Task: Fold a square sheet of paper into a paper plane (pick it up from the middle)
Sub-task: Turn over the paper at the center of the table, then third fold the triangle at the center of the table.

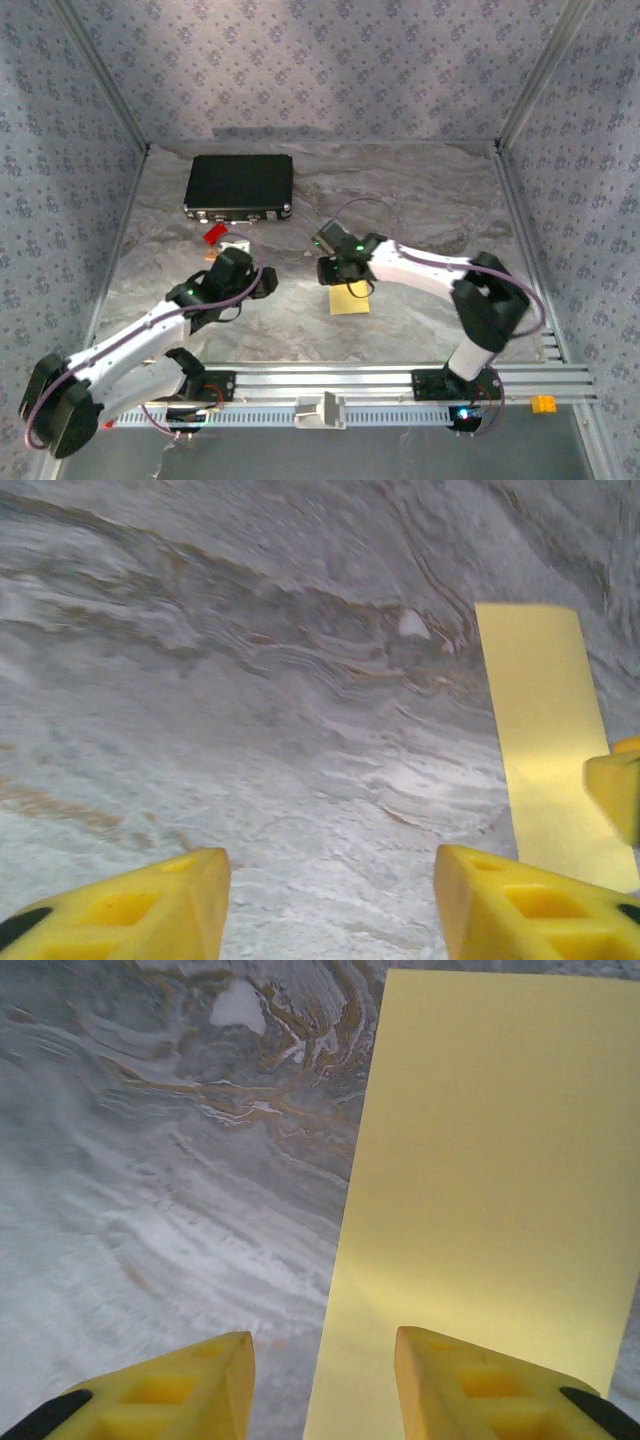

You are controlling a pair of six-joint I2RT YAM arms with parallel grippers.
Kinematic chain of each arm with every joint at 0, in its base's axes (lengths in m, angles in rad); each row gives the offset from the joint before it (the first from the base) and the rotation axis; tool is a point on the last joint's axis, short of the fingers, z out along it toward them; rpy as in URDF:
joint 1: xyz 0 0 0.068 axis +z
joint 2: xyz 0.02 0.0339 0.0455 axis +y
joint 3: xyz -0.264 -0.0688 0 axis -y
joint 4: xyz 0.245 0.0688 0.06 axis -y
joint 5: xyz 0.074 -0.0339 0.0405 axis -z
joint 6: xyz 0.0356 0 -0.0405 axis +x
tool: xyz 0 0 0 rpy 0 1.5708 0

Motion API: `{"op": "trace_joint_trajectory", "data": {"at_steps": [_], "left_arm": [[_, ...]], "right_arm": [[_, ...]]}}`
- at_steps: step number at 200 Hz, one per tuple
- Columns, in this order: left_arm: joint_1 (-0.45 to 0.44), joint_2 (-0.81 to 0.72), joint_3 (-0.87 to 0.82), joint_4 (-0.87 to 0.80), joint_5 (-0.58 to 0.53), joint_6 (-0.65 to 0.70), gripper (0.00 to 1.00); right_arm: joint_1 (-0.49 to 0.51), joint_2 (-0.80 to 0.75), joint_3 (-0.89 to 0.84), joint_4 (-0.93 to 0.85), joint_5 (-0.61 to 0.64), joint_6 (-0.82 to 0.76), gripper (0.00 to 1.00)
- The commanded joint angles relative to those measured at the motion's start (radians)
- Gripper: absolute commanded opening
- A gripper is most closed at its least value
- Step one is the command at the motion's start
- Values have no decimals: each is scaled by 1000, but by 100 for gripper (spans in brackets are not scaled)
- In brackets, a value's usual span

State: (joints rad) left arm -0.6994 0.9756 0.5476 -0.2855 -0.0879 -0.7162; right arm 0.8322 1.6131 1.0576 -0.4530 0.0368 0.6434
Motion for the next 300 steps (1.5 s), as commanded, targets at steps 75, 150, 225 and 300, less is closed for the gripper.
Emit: {"op": "trace_joint_trajectory", "data": {"at_steps": [75,150,225,300], "left_arm": [[-104,478,235,193,326,20,41],[-113,607,293,236,353,-32,39],[-100,666,290,301,393,-88,39],[-93,754,298,399,459,-163,37]], "right_arm": [[-371,-280,-459,350,-512,96,16],[-401,-156,-473,433,-615,86,12],[-463,-18,-564,509,-643,103,8],[-480,-30,-592,521,-643,133,7]]}}
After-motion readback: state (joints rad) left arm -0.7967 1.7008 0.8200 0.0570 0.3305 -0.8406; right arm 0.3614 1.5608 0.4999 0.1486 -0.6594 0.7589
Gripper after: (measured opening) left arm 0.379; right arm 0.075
